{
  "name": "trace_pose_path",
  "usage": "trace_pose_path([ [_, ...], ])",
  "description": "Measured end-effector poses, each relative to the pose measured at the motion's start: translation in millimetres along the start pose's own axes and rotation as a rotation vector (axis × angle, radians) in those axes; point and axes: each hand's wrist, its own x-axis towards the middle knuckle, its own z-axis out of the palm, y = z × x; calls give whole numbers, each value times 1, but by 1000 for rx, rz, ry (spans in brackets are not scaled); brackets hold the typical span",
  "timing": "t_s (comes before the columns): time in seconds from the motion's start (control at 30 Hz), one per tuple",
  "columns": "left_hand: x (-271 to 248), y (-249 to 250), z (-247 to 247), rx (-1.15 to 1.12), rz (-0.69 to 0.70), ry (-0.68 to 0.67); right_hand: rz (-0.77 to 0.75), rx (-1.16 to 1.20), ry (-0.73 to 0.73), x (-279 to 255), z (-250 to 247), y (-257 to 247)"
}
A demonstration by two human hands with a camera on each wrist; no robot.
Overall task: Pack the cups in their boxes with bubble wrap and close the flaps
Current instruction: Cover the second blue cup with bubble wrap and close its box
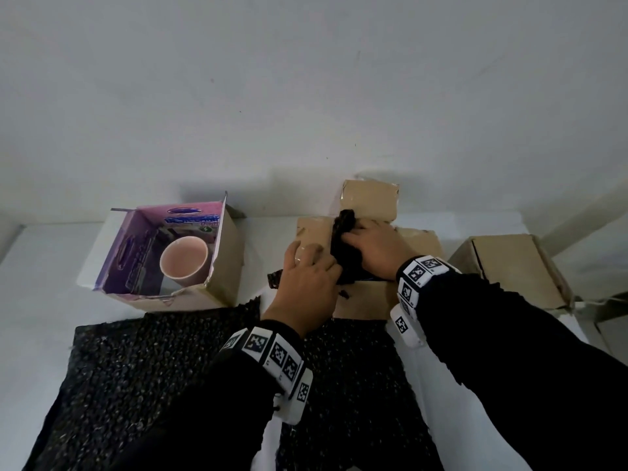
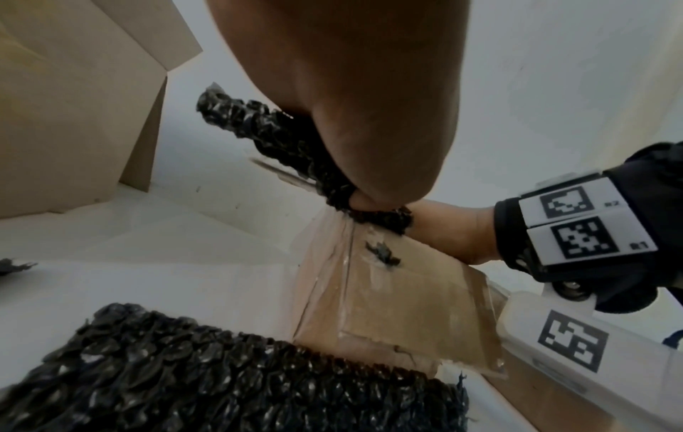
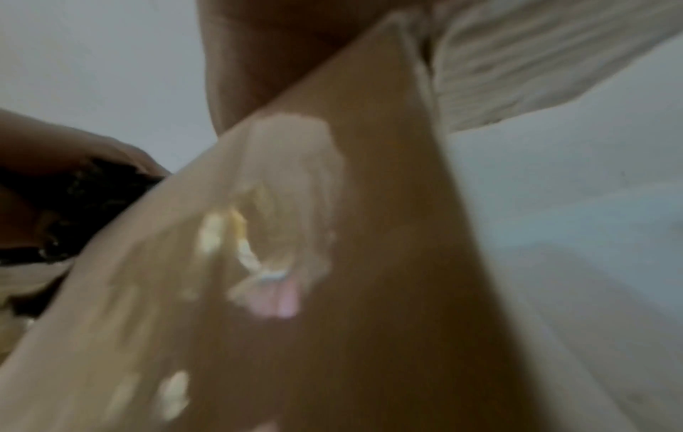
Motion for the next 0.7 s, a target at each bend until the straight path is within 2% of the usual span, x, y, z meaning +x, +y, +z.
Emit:
trace_pose_path([
  [0.2, -2, -7, 6, 60, -43, -17, 36, -204, -87, 3, 1, -15],
  [0.3, -1, -10, 2, 95, -48, -54, 52, -118, -77, 4, -3, -17],
  [0.4, 0, -9, -5, 116, -44, -93, 86, 82, 74, -2, -3, -13],
  [0.5, 0, -12, -9, 37, -66, -81, 15, 87, 196, -5, 6, -8],
  [0.7, -2, -22, -19, -109, -256, 21, 67, -11, -22, -3, 7, -8],
])
